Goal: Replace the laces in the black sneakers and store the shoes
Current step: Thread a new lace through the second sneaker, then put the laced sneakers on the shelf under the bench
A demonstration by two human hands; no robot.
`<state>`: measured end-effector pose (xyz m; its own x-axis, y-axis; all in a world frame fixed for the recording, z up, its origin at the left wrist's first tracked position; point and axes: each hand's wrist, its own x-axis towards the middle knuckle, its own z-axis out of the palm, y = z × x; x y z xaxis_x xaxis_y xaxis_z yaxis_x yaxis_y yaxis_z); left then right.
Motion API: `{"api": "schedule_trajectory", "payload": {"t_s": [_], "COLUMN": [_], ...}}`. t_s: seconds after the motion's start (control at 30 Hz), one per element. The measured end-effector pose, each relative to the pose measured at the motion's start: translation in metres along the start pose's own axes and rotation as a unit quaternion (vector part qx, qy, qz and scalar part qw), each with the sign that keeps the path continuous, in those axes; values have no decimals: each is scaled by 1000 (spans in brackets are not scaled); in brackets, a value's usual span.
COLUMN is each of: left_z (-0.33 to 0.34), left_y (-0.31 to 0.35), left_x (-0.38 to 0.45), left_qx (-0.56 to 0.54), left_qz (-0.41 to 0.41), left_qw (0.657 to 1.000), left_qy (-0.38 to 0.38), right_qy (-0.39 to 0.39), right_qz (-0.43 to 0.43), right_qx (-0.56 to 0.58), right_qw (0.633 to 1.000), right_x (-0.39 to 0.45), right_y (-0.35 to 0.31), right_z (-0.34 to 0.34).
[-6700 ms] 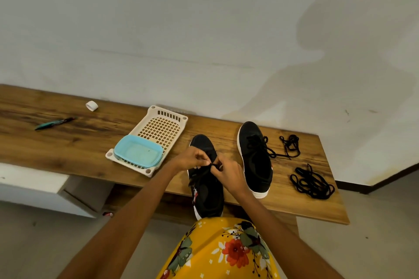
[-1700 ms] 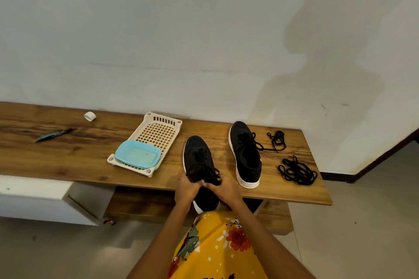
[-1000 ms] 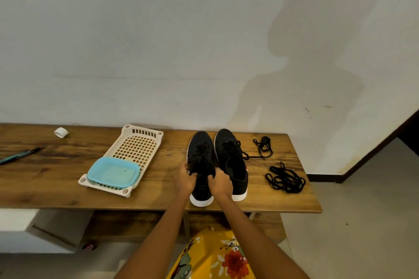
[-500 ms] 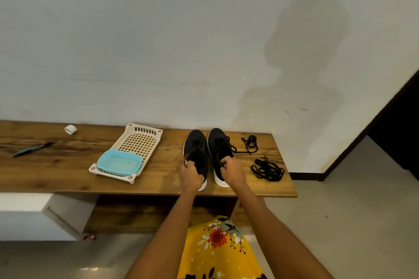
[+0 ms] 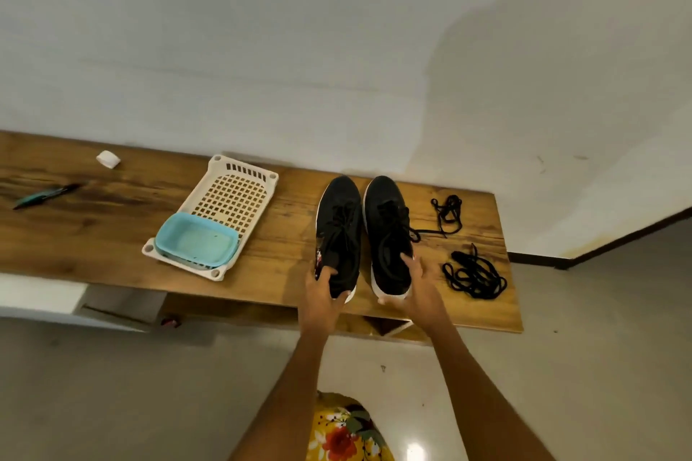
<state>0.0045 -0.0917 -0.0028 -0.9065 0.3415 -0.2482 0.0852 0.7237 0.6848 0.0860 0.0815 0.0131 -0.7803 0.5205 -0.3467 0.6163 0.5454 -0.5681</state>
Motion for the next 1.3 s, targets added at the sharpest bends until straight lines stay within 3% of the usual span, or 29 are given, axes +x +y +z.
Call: {"api": "schedule_trajectory", "payload": {"t_s": [0.07,0.2,0.47,0.8,1.1,1.3], "left_z": [-3,4,-20,-139,-219,-246], "left_y": [4,10,37,34,-21,-64], "left_x": [0,9,-10,-133,-209,-236], "left_qx": [0,-1,-26,1,10,49], "left_qz": [-18,-60,-120,-168,-193,-215], "left_qw": [1000,998,992,986,981,974], "left_qy": [-16,-36,0,8,-21,-57], "right_qy": [-50,-22,-23,-190,-283,-338], "right_qz": [34,56,43,-3,-32,-30], "right_qx": [-22,-36,-40,-108,-158,-186], "right_qw": [998,998,998,976,945,922], "right_x": [-4,13,2,-99,-189,-219], "right_y": [1,-9,-40,-135,-208,-221], "right_z": [3,9,-1,-46,8,45]}}
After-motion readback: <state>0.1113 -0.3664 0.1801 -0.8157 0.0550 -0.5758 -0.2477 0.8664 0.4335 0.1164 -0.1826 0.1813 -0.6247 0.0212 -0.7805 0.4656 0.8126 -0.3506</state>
